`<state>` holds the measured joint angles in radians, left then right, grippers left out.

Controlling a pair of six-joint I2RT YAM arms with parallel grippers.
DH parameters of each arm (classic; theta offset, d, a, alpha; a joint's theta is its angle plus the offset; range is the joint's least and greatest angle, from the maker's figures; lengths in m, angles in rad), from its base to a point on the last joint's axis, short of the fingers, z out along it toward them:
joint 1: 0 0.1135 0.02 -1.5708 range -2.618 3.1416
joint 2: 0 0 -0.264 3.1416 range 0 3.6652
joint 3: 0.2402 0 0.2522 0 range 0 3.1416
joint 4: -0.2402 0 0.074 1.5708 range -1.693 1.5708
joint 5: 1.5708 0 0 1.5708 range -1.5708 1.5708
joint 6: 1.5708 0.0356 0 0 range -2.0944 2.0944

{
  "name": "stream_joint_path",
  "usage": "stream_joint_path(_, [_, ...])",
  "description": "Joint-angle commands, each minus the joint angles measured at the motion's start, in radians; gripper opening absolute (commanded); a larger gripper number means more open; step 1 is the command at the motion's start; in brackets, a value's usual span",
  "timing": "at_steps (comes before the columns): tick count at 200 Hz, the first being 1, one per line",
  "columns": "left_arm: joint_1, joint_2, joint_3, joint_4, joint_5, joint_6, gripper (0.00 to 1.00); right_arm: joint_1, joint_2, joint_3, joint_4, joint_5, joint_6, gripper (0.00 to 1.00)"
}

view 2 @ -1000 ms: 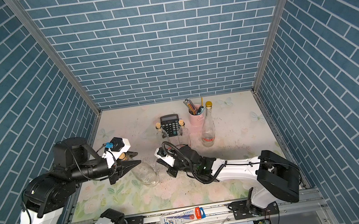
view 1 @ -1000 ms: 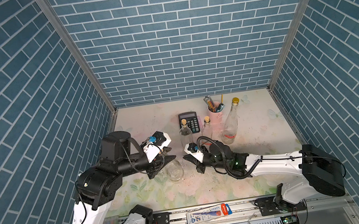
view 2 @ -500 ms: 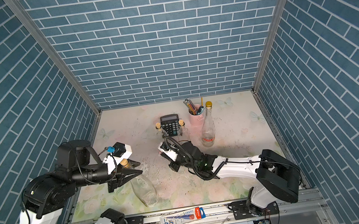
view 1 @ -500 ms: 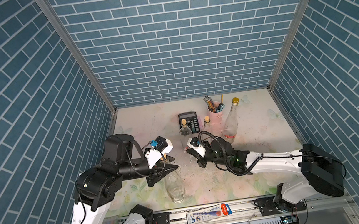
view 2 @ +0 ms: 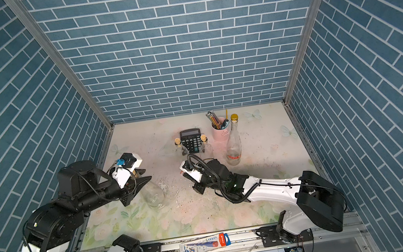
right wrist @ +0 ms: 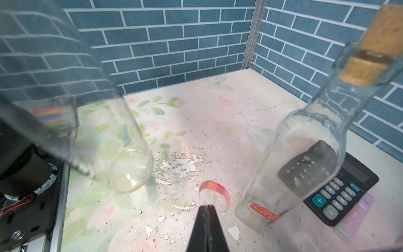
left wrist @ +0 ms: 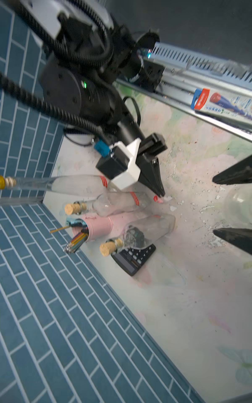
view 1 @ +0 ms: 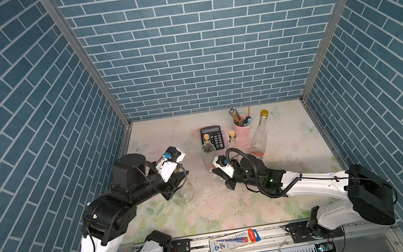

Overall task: Remove the label from the bottle
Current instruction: Tear open the label from the bottle, then place the bottle at the center of the board.

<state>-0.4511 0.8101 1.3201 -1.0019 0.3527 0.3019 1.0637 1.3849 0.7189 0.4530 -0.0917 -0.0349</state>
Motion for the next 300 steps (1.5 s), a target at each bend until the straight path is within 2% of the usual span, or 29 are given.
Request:
stream_joint_path(1, [0.000, 0.047, -0.010, 0.176, -0.204, -0.034, 0.00, -0.005, -0.024, -0.016, -0.018, -0.028, -0.036, 0.00])
stream_joint_path(28, [0.049, 0.108, -0.011, 0.246, -0.292, -0.057, 0.00, -0.005, -0.021, -0.031, 0.008, -0.040, -0.014, 0.00])
stream_joint_path(59, [0.190, 0.167, -0.013, 0.351, -0.209, -0.110, 0.00, -0.004, -0.008, -0.042, 0.037, -0.067, 0.015, 0.00])
stream_joint_path(80, [0.237, 0.191, -0.039, 0.449, -0.202, -0.133, 0.00, -0.001, -0.004, -0.051, 0.056, -0.067, 0.026, 0.00])
stream_joint_path(121, [0.276, 0.243, -0.103, 0.607, -0.207, -0.161, 0.00, 0.011, -0.004, -0.071, 0.083, -0.057, 0.044, 0.00])
stream_joint_path(150, [0.318, 0.263, -0.154, 0.706, -0.139, -0.194, 0.00, 0.016, -0.001, -0.075, 0.094, -0.066, 0.049, 0.00])
stream_joint_path(172, [0.318, 0.306, -0.138, 0.681, -0.135, -0.178, 0.00, 0.014, -0.021, -0.078, 0.087, -0.146, 0.043, 0.00])
stream_joint_path(201, [0.317, 0.322, -0.134, 0.673, -0.134, -0.175, 0.00, -0.004, -0.062, -0.048, -0.023, -0.292, 0.009, 0.00])
stream_joint_path(218, [0.318, 0.339, -0.123, 0.649, -0.142, -0.169, 0.00, -0.006, -0.080, -0.027, -0.104, -0.332, -0.019, 0.00])
stream_joint_path(242, [0.318, 0.344, -0.121, 0.632, -0.142, -0.168, 0.00, -0.008, -0.106, -0.032, -0.147, -0.306, -0.039, 0.00])
stream_joint_path(248, [0.318, 0.341, -0.127, 0.636, -0.143, -0.169, 0.09, -0.011, -0.114, -0.037, -0.148, -0.298, -0.040, 0.00])
stream_joint_path(257, [0.318, 0.332, -0.138, 0.641, -0.144, -0.170, 0.16, -0.013, -0.123, -0.045, -0.148, -0.288, -0.041, 0.00])
stream_joint_path(300, [0.315, 0.297, -0.166, 0.624, -0.140, -0.175, 0.28, -0.014, -0.129, -0.070, -0.136, -0.224, -0.048, 0.00])
